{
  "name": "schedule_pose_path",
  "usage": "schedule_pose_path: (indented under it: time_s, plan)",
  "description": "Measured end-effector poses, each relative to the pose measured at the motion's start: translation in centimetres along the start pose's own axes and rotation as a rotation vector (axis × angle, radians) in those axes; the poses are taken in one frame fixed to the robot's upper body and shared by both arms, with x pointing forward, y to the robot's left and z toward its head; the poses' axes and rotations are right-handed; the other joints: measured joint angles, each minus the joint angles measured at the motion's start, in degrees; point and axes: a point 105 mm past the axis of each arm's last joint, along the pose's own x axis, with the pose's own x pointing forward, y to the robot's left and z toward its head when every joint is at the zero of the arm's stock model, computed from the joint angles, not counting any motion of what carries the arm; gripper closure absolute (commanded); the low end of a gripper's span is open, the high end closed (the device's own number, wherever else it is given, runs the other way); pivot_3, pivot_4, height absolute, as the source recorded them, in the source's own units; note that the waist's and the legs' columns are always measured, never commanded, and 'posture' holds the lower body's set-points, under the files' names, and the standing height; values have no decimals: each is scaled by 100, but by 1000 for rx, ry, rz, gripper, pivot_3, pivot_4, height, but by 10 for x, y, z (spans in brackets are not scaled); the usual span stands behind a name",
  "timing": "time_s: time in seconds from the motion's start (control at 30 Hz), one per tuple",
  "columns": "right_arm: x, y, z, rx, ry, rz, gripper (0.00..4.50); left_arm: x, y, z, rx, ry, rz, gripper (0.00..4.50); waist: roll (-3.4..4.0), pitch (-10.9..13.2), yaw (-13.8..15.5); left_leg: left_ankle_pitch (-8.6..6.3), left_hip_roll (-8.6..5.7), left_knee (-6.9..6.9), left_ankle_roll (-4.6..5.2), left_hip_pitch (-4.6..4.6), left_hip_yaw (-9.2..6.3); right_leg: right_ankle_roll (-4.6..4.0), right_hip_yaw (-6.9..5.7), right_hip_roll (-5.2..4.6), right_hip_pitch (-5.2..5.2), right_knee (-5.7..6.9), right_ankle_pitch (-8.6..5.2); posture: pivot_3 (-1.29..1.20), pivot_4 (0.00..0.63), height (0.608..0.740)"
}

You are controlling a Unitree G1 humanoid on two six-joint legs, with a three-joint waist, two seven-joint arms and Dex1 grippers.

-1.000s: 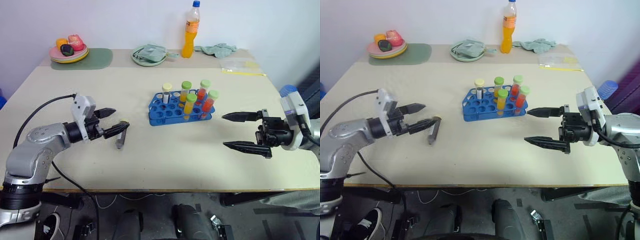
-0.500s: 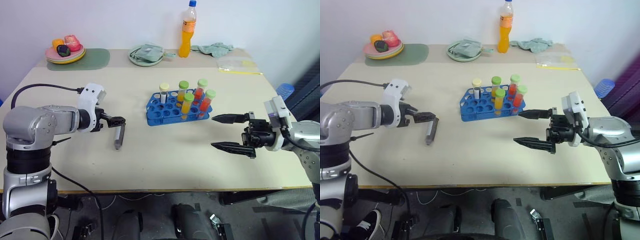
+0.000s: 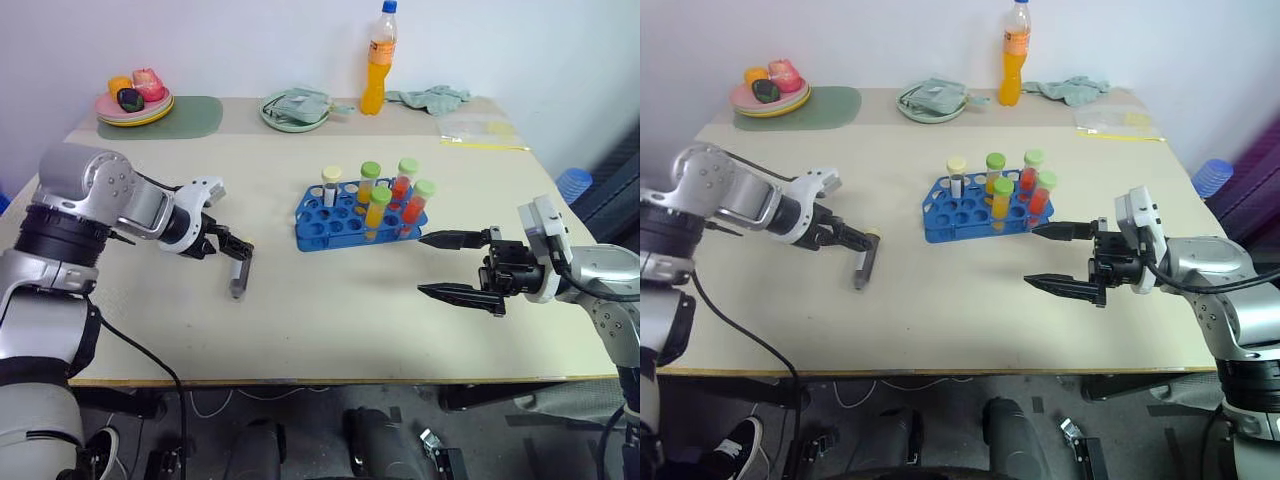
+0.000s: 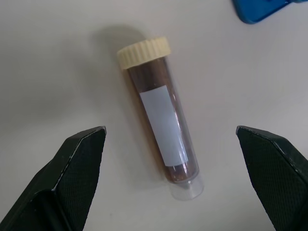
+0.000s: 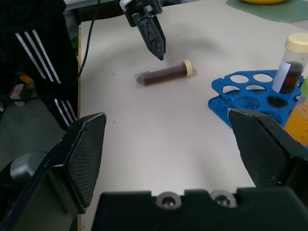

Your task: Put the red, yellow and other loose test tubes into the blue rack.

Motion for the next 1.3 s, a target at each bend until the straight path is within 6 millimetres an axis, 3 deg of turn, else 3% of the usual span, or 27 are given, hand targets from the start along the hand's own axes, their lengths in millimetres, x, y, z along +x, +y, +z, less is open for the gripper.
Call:
schedule_pose_path:
  time_s: [0.37, 0.67, 0.77, 0.93, 1.3]
  plan:
    - [2, -1, -2, 17, 7, -10, 39, 24, -12, 2, -55, 93, -46, 0, 0, 0, -3, 0, -1, 2, 0, -5, 0, 0, 0, 1, -2, 1, 0, 0, 150, 740]
    - [2, -1, -4, 24, 11, -20, 39, 33, -8, 0, -59, 113, 4, 0, 0, 0, -3, 0, -2, 4, 0, -5, 0, 1, 1, 0, -2, 3, 0, 0, 150, 740]
    - [2, -1, -3, 24, 12, -23, 0, 38, -7, -2, -63, 117, 12, 889, 0, 0, -1, 0, -2, 4, 0, -5, 0, 1, 1, 0, -2, 4, 0, 0, 150, 740]
    - [2, -2, -3, 23, 12, -29, 0, 42, -5, -3, -70, 112, 30, 3334, 0, 0, 2, 0, -2, 5, 0, -5, 0, 1, 1, 0, -2, 4, 1, 0, 150, 740]
    - [1, -6, 0, 4, 13, -41, 0, 42, -3, 3, -95, 58, 33, 3334, 0, 0, -11, 0, -2, 5, 0, -4, 0, 2, 1, -1, -2, 5, 1, 0, 150, 740]
